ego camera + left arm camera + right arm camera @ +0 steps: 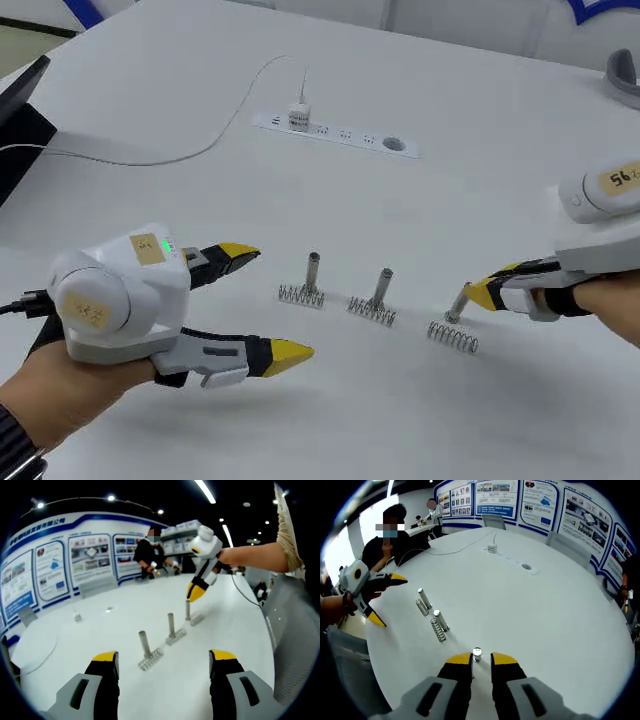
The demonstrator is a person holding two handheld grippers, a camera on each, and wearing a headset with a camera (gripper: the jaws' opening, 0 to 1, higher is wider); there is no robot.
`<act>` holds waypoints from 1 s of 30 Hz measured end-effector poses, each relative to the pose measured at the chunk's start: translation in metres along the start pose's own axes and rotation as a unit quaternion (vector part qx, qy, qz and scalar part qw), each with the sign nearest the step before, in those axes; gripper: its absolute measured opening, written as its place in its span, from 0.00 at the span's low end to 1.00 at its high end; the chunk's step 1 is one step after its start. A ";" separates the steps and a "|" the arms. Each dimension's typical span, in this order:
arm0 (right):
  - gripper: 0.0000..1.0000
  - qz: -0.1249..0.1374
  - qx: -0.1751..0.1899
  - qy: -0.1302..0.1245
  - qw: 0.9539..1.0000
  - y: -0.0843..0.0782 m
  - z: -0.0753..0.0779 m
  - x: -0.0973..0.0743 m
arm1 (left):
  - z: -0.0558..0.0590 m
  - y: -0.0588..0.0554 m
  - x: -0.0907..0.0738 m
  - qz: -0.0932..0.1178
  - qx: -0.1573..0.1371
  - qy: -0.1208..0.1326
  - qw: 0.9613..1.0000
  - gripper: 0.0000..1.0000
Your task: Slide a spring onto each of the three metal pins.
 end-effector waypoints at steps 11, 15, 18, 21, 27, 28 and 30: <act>0.16 -0.008 -0.041 0.046 0.998 -0.016 0.007 -0.012 | -0.002 0.000 0.001 0.001 0.000 0.001 1.000 0.75; 0.16 -0.032 -0.071 0.077 0.994 -0.021 0.002 -0.006 | -0.001 0.001 0.002 0.000 0.001 0.000 1.000 0.75; 0.16 -0.048 -0.093 0.096 0.990 -0.024 -0.002 0.001 | 0.000 0.001 0.002 0.000 0.001 -0.001 1.000 0.75; 0.17 -0.061 -0.115 0.105 0.986 -0.025 -0.005 0.008 | 0.000 0.001 0.001 -0.001 0.002 -0.001 1.000 0.75; 0.17 -0.087 -0.146 0.122 0.978 -0.027 -0.006 0.020 | -0.001 0.000 -0.001 -0.002 0.001 0.002 1.000 0.74; 0.17 -0.091 -0.146 0.123 0.977 -0.027 -0.006 0.022 | -0.001 0.000 -0.001 -0.002 0.001 0.003 1.000 0.74; 0.16 -0.099 -0.155 0.124 0.975 -0.028 -0.006 0.024 | -0.001 0.000 -0.001 -0.002 0.001 0.003 1.000 0.74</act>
Point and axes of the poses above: the centre of the closed fingertips' face, and the gripper's own axes: x roughly forward along the fingers, z roughly to its right, y roughly out of its top, the point moved 10 cm from there along -x, roughly backward along the fingers, and after that the axes turned 7 degrees about y, right-handed, at the moved point
